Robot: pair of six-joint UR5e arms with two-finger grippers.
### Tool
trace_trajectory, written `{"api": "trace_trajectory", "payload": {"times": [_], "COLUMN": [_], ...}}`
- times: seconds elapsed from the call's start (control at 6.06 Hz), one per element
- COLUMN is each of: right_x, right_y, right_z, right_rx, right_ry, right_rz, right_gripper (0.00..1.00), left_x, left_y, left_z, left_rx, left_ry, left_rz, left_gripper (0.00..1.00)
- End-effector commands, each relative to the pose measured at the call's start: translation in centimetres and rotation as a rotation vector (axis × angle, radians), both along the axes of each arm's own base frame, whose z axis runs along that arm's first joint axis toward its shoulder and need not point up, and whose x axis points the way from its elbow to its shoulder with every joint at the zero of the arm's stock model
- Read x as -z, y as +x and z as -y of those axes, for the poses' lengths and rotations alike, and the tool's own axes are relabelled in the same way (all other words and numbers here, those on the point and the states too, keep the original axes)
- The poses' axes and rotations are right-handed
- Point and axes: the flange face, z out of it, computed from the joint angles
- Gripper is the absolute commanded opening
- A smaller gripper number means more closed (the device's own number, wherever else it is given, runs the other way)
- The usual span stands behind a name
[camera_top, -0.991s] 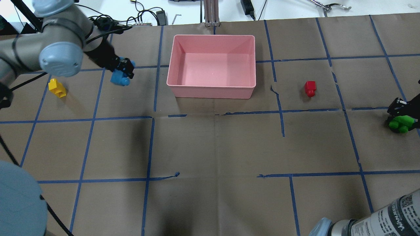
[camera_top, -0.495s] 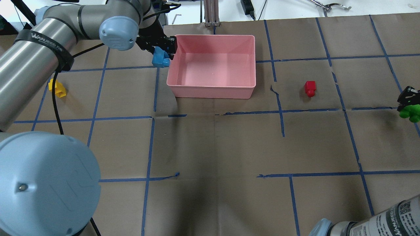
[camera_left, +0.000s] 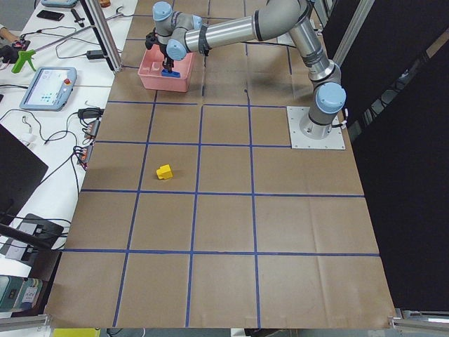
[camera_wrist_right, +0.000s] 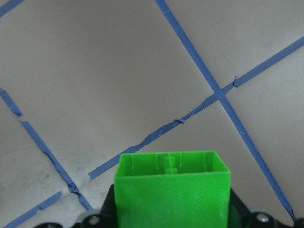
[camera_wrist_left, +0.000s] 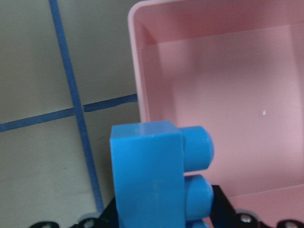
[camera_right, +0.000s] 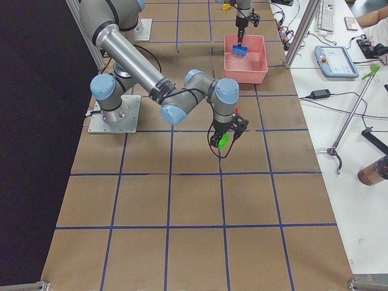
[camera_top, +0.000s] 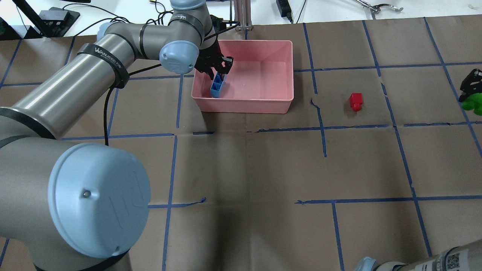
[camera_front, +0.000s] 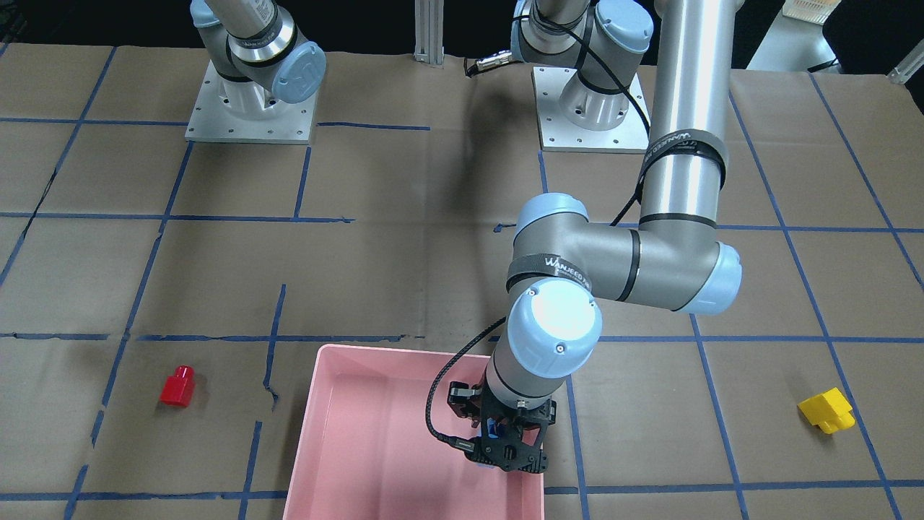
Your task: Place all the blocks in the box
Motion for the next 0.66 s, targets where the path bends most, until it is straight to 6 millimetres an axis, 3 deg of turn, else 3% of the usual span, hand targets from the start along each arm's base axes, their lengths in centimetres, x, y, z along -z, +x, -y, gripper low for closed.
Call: {"api": "trace_trajectory", "payload": {"times": [0.0, 0.17, 0.33, 0.5], "right_x": [-7.6, -9.7, -11.1, -11.8], "right_y": [8.4, 13.4, 18.1, 23.6], "right_z": [3.1, 4.2, 4.7, 4.5], "right_rx": [-0.079, -0.148, -0.212, -0.186], "right_ry": [0.026, 0.031, 0.009, -0.005], "right_rz": [0.017, 0.02, 0.01, 0.013], "right_gripper": [0.48, 0.48, 0.48, 0.48], "left_x": [-1.0, -3.4, -6.8, -10.2], "left_y": [-0.1, 1.1, 4.7, 10.6], "left_z": [-0.1, -0.4, -1.0, -1.0], "left_rx": [0.015, -0.001, -0.05, -0.13], "left_ry": [-0.019, -0.036, -0.001, 0.014], "left_rz": [0.001, 0.004, 0.013, 0.007], "left_gripper": [0.98, 0.99, 0.99, 0.99]}}
